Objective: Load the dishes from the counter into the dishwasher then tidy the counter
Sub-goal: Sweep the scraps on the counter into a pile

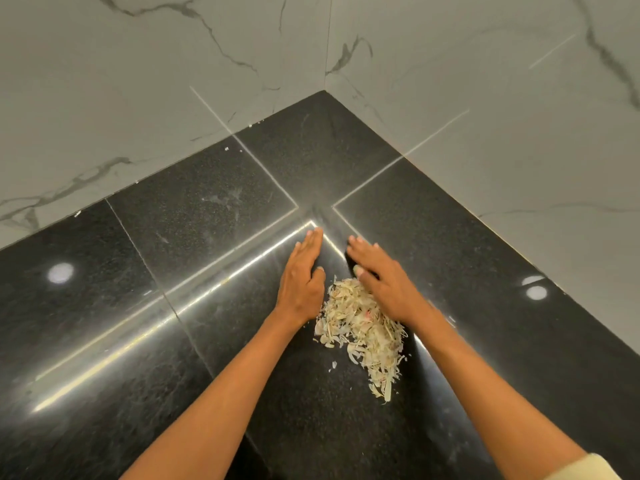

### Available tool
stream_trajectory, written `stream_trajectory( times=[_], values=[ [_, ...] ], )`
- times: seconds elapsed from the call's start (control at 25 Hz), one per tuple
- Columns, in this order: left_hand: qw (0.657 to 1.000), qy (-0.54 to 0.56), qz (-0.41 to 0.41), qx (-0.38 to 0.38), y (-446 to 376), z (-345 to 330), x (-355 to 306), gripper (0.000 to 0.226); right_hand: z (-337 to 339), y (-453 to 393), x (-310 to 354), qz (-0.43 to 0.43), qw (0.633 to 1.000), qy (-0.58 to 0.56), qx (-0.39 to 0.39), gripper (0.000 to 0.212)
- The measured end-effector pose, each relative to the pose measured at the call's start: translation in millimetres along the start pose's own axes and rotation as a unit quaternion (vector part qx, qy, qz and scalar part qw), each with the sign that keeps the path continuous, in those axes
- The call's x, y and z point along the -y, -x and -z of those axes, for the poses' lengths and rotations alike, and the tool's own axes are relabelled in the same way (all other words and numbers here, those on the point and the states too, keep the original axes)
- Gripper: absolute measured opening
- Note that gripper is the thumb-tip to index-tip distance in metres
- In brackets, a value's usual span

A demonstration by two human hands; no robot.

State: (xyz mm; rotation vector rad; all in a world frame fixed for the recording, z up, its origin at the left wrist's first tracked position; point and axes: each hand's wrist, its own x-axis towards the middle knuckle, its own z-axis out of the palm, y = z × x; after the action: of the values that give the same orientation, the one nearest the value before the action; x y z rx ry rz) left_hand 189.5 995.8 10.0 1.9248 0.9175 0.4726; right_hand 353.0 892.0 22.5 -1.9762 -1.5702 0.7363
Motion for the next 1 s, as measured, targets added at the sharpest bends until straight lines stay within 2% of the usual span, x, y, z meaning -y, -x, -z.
stream_trajectory(
  times=[0.08, 0.2, 0.28, 0.4, 0.48, 0.64, 0.76, 0.88, 1.0],
  values=[
    [0.998, -0.056, -0.014, 0.027, -24, 2, 3, 0.073, -1, 21, 2, 0.026, 0.999, -0.036, 0.022, 0.052],
    [0.991, -0.105, -0.055, 0.059, -28, 1, -5, 0.068, 22, 22, -4, -0.014, 0.99, -0.137, -0.039, 0.055],
    [0.988, -0.099, -0.082, 0.083, -5, -7, -14, 0.065, 27, 13, -14, -0.038, 0.989, -0.117, -0.083, 0.056],
    [0.987, -0.068, -0.107, 0.095, 32, -19, -16, 0.061, 2, 15, -17, -0.025, 0.996, -0.04, -0.079, 0.058],
    [0.989, -0.04, -0.105, 0.098, 46, -25, -11, 0.06, -11, 30, -13, -0.01, 0.996, -0.062, -0.071, 0.054],
    [0.991, 0.066, -0.08, 0.083, 67, -24, -12, 0.061, -11, 61, -6, -0.006, 0.986, -0.144, -0.084, 0.044],
    [0.985, 0.154, -0.051, 0.052, 70, -22, -13, 0.06, -2, 68, -14, -0.052, 0.976, -0.146, -0.154, 0.041],
    [0.989, 0.14, -0.049, 0.002, 55, -19, -15, 0.06, -8, 64, -11, -0.084, 0.972, -0.114, -0.189, 0.049],
    [0.995, 0.088, -0.036, -0.008, 33, -15, -13, 0.062, -37, 73, 9, -0.076, 0.982, -0.097, -0.144, 0.055]
  ],
)
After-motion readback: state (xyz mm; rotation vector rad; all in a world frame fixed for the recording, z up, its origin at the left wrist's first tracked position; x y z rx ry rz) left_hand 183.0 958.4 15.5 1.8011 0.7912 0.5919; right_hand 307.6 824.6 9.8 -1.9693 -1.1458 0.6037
